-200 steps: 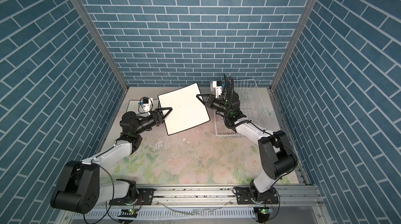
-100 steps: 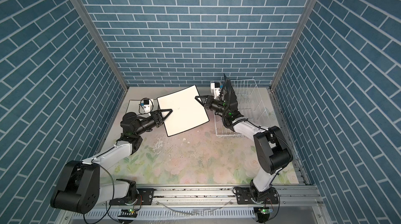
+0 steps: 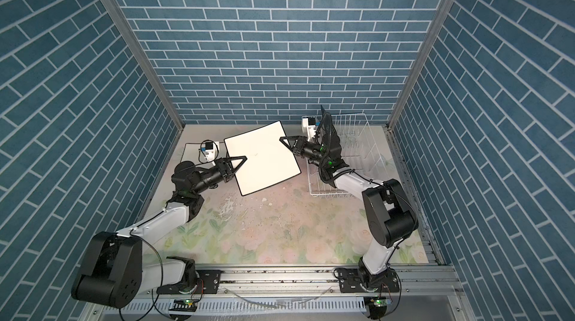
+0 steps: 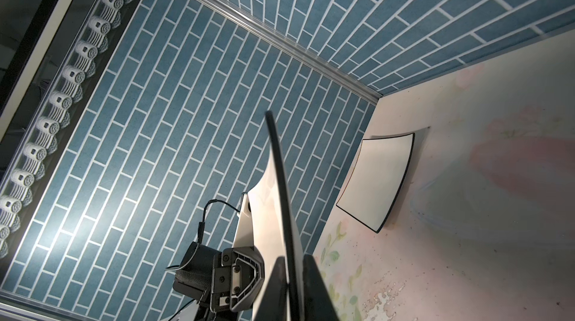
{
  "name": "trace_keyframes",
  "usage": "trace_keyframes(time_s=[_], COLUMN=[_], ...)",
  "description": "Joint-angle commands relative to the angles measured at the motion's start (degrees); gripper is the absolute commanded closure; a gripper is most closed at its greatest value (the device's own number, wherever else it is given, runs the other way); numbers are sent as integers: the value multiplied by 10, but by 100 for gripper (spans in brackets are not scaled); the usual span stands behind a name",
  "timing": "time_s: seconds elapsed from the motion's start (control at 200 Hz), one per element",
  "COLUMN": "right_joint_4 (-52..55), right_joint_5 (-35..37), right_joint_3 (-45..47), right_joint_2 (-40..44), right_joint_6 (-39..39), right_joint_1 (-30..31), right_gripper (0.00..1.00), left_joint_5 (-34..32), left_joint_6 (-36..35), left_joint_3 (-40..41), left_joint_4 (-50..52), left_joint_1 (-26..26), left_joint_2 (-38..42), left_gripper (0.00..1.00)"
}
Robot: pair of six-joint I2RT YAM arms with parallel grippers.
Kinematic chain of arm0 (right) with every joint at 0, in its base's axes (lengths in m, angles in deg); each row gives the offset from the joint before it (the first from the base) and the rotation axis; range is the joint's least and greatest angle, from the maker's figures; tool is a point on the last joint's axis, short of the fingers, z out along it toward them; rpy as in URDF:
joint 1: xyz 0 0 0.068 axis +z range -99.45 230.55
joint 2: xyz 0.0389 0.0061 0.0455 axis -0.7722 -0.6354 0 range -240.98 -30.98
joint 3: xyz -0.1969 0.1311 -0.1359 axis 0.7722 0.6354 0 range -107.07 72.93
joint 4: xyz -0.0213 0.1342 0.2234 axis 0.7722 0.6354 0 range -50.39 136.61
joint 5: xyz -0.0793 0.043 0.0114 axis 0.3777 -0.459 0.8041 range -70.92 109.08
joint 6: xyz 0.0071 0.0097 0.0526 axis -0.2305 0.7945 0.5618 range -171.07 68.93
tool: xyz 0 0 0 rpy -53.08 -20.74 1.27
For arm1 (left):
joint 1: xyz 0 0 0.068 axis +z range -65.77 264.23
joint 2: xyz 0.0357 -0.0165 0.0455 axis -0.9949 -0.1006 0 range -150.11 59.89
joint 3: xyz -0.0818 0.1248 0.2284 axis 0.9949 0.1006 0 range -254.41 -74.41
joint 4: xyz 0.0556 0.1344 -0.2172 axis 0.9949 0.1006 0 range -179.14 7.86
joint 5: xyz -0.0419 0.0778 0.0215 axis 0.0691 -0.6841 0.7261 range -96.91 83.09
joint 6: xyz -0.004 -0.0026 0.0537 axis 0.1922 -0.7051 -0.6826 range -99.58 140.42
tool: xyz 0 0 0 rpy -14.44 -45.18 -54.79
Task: Unload the plates from the dish rack
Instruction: Place the plate on the plate.
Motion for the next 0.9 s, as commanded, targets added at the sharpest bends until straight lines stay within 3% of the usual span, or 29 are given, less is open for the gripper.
trace_keyframes(time_s=[0.0,0.345,0.52,0.895], right_joint_4=[-72,-60,-51,38], right_joint_5=[-15,2,8,46], right_joint_3=[-47,-28,-22,-2], right_joint_2=[14,29,39,84], right_joint_6=[45,43,39,-21], right_joint_1=[5,-2,-2,-19], right_gripper=[71,44,24,14], left_joint_5=[4,-9,-37,-70], left_joint_6=[-6,16,14,15], left_joint_3=[-15,-19,-2,29], left_joint_4=[-29,-39,-29,1], left_joint_1=[-2,4,28,91], left_joint_2=[8,46,84,128], left_gripper=[100,100,100,100])
